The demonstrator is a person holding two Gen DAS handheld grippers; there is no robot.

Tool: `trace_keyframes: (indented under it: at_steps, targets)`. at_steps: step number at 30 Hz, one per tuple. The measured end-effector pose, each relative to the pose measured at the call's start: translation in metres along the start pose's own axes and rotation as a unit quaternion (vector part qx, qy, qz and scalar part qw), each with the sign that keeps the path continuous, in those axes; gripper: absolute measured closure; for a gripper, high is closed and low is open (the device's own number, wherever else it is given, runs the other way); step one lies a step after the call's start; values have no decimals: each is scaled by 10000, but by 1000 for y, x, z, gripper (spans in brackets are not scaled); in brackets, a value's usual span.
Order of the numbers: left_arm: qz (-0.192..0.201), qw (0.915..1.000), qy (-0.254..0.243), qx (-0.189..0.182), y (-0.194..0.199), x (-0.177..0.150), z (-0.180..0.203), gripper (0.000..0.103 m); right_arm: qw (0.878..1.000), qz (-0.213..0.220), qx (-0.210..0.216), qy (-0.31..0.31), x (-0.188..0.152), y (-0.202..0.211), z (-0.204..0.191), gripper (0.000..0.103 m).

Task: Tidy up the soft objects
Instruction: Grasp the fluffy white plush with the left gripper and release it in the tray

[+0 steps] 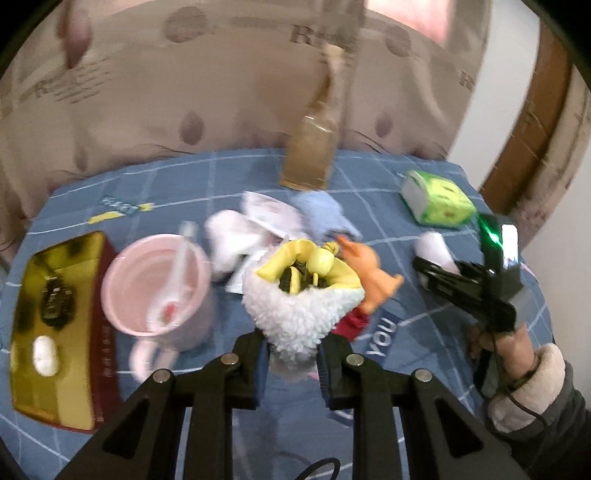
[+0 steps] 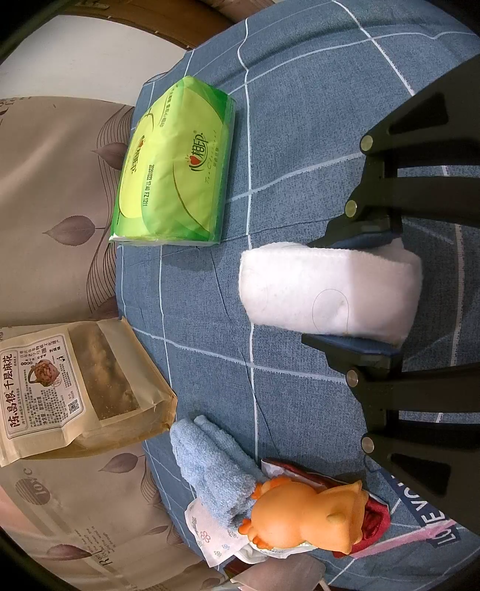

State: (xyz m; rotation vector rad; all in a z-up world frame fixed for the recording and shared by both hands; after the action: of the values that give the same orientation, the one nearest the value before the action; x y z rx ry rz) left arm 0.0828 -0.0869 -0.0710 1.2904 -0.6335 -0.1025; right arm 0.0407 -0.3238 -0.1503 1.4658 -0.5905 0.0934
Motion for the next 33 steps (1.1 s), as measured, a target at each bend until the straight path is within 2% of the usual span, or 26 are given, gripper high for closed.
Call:
trace_keyframes:
  at_steps: [6, 15, 33]
  targets:
    - [209, 9981, 460, 359, 21, 1, -56, 81, 10000, 0, 3, 0, 0, 0, 0, 64]
    - [395, 9891, 1079, 925, 51, -11, -134, 81, 10000, 1, 6, -1, 0, 0, 0, 64]
    - [240, 9666, 1932, 1669, 62, -41, -242, 81, 10000, 1, 7, -1, 0, 0, 0, 64]
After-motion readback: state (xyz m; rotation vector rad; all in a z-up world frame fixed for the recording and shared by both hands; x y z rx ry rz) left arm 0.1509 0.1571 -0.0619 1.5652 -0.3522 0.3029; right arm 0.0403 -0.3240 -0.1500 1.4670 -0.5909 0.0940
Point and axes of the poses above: each gripper's, at about its wrist camera, not at the fingertips, and y roughly against the way its jaws point, z to its right, x to its top, the point moved 9 cm from there along -y, roughly the way its jaws point, and after that the axes turned 14 degrees about -z, right-handed, at the moved point
